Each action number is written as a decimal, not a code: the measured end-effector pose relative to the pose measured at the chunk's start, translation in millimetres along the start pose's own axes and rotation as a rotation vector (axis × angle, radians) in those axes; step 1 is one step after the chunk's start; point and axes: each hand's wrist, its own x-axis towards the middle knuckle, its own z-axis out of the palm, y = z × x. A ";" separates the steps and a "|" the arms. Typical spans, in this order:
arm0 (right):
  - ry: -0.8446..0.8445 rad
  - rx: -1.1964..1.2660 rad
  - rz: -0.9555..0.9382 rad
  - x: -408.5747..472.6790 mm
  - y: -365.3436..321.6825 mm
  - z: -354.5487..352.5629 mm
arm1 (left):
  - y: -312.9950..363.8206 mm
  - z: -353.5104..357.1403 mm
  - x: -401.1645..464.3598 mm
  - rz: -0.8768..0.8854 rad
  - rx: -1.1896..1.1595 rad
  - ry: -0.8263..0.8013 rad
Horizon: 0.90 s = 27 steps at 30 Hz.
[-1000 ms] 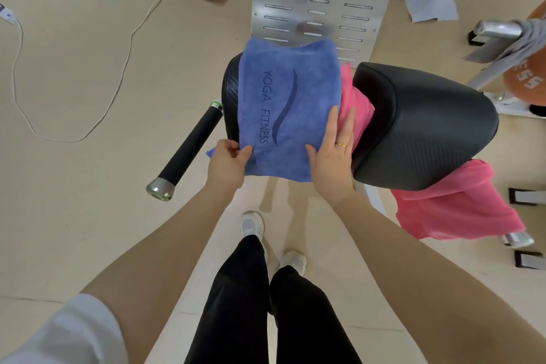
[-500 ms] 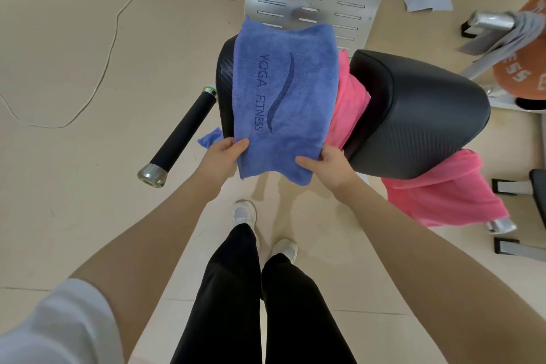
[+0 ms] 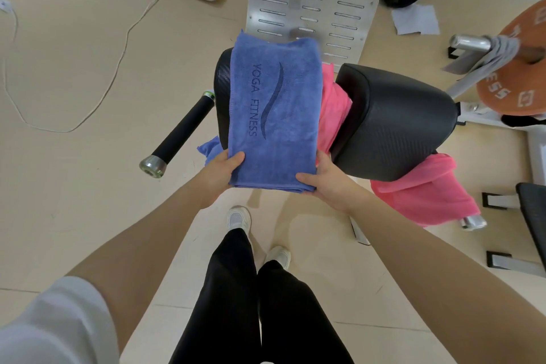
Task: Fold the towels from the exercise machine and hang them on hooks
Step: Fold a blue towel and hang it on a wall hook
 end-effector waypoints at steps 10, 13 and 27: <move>0.318 -0.605 -0.263 -28.5 -3.2 25.6 | 15.2 15.7 -36.9 0.185 -0.056 0.251; 0.354 -0.605 -0.277 -32.1 -6.8 28.0 | 15.1 16.1 -41.8 0.195 -0.031 0.231; 0.577 -0.498 -0.333 -41.0 -1.5 28.9 | 11.8 39.0 -45.3 0.091 -0.101 0.303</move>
